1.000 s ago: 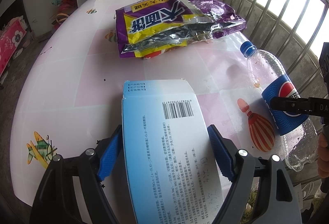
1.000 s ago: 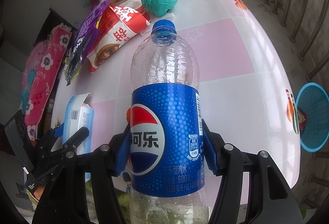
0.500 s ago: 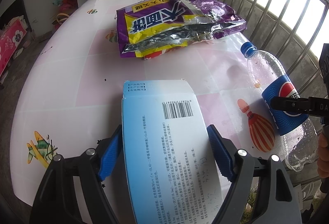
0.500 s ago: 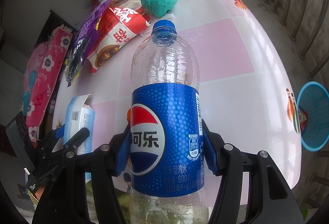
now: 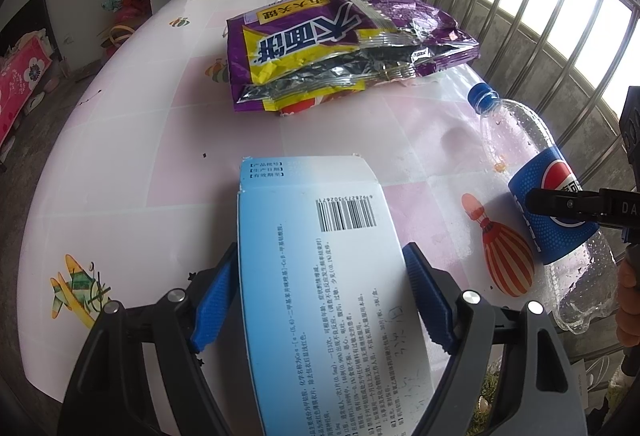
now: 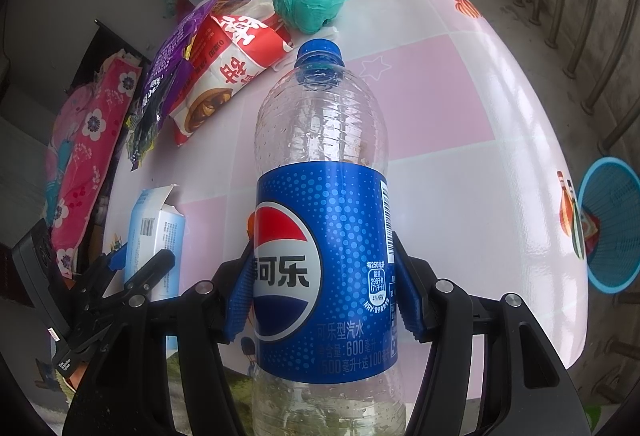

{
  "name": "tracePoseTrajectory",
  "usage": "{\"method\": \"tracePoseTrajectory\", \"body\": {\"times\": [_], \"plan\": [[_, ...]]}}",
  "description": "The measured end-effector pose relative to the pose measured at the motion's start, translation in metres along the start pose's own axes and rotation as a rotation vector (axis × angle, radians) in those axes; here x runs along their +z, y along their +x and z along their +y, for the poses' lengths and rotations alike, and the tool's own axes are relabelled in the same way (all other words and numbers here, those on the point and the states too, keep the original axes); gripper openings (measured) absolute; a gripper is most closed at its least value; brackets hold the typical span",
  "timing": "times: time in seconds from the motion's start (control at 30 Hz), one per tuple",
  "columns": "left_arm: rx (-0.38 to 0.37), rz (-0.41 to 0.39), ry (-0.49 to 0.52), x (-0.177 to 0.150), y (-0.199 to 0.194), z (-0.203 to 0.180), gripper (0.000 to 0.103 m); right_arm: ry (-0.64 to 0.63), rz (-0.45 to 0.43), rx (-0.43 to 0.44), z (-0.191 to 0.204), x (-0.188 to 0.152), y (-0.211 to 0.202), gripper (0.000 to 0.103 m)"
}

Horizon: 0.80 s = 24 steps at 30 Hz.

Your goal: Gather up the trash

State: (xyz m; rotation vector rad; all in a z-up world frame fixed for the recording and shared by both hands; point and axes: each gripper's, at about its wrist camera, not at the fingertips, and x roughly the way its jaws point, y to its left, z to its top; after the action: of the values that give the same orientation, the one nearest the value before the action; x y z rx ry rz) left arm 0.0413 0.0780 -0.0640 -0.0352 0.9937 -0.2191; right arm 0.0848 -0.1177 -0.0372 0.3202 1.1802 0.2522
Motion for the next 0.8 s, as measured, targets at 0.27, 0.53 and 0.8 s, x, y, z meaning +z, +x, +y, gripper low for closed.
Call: {"method": "tracePoseTrajectory", "body": {"times": [0.27, 0.53, 0.8], "plan": [[-0.002, -0.004, -0.004, 0.000, 0.000, 0.000, 0.077, 0.001, -0.001, 0.001, -0.001, 0.000, 0.000, 0.057], [-0.011, -0.015, -0.024, 0.003, 0.002, 0.004, 0.076, 0.012, -0.016, -0.005, -0.004, 0.000, -0.004, 0.056], [-0.019, -0.050, -0.048, 0.004, -0.010, 0.010, 0.076, 0.041, -0.006, 0.030, -0.004, -0.001, -0.008, 0.056]]}}
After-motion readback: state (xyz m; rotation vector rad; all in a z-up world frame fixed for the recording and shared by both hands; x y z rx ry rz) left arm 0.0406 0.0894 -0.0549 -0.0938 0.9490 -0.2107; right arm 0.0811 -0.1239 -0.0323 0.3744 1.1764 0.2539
